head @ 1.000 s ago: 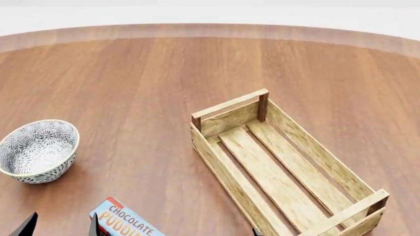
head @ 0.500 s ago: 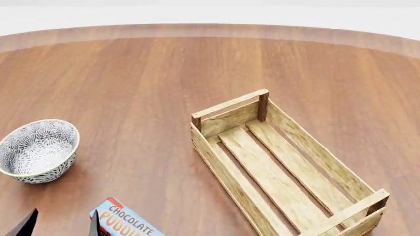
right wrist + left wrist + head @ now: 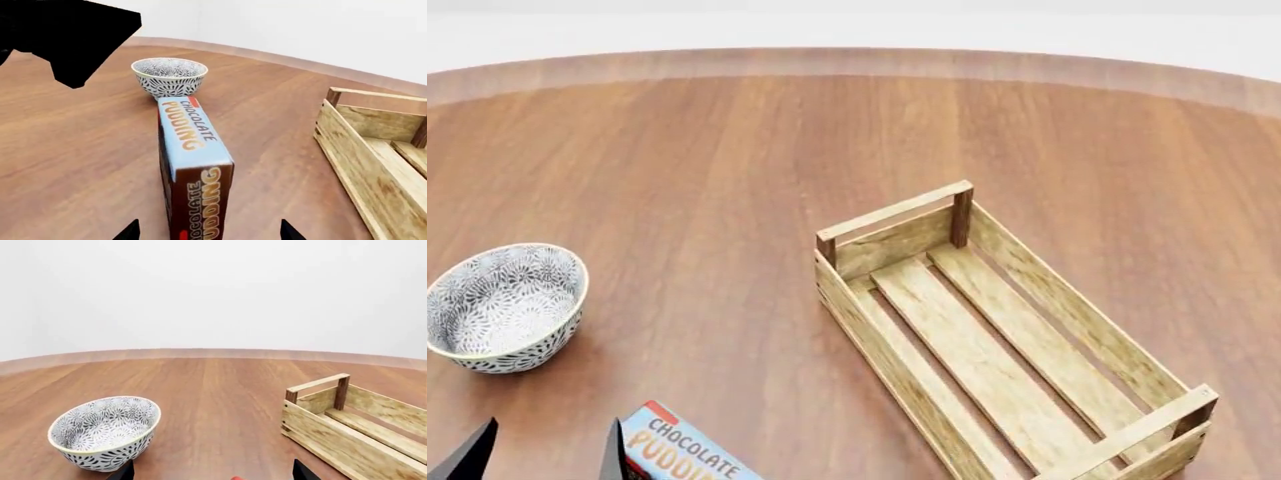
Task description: Pick up the chocolate pudding and put it in the tray.
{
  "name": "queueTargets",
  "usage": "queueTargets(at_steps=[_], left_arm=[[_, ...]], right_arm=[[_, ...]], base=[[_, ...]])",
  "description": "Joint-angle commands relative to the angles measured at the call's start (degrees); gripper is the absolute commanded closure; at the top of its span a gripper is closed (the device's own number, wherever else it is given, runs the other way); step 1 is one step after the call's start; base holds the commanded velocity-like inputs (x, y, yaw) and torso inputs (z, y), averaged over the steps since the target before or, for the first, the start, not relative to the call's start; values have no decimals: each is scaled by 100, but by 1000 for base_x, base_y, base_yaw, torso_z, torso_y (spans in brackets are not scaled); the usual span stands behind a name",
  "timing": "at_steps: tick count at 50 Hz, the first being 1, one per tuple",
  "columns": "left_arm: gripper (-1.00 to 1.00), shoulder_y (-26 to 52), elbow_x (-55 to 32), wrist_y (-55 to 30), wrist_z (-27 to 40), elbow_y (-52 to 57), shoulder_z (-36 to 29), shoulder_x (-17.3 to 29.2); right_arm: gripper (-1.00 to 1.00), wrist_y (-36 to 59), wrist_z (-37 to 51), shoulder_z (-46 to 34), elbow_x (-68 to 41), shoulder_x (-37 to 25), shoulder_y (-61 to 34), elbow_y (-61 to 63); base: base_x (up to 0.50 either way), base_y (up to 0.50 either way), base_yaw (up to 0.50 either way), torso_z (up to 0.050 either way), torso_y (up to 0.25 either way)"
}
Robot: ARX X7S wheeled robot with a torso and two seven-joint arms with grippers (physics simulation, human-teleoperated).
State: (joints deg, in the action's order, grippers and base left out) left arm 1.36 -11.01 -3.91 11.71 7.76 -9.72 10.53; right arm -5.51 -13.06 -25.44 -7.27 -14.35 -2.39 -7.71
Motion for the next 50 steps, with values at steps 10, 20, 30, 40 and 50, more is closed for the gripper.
queueTargets(at_steps=[10, 20, 30, 40, 50], left_arm=[[-100, 43, -13, -3, 77, 43, -94, 39], [-100, 44, -44, -14, 106, 59, -128, 60], [-100, 58, -41, -16, 138, 53, -185, 72], [-100, 50, -68, -25, 171, 100, -200, 111], [-100, 60, -99, -2, 190, 87, -224, 128]], right_arm=[[-100, 45, -148, -304, 131, 303, -631, -765], [-100, 7, -142, -338, 106, 318, -662, -834], [-100, -63, -147, -351, 94, 374, -848, -1150], [-100, -74, -138, -404, 93, 422, -936, -1269], [-100, -172, -132, -487, 121, 500, -1018, -1487]], base=[[0, 0, 0, 0, 0], [0, 0, 0, 0, 0], [0, 0, 0, 0, 0], [0, 0, 0, 0, 0], [0, 0, 0, 0, 0]])
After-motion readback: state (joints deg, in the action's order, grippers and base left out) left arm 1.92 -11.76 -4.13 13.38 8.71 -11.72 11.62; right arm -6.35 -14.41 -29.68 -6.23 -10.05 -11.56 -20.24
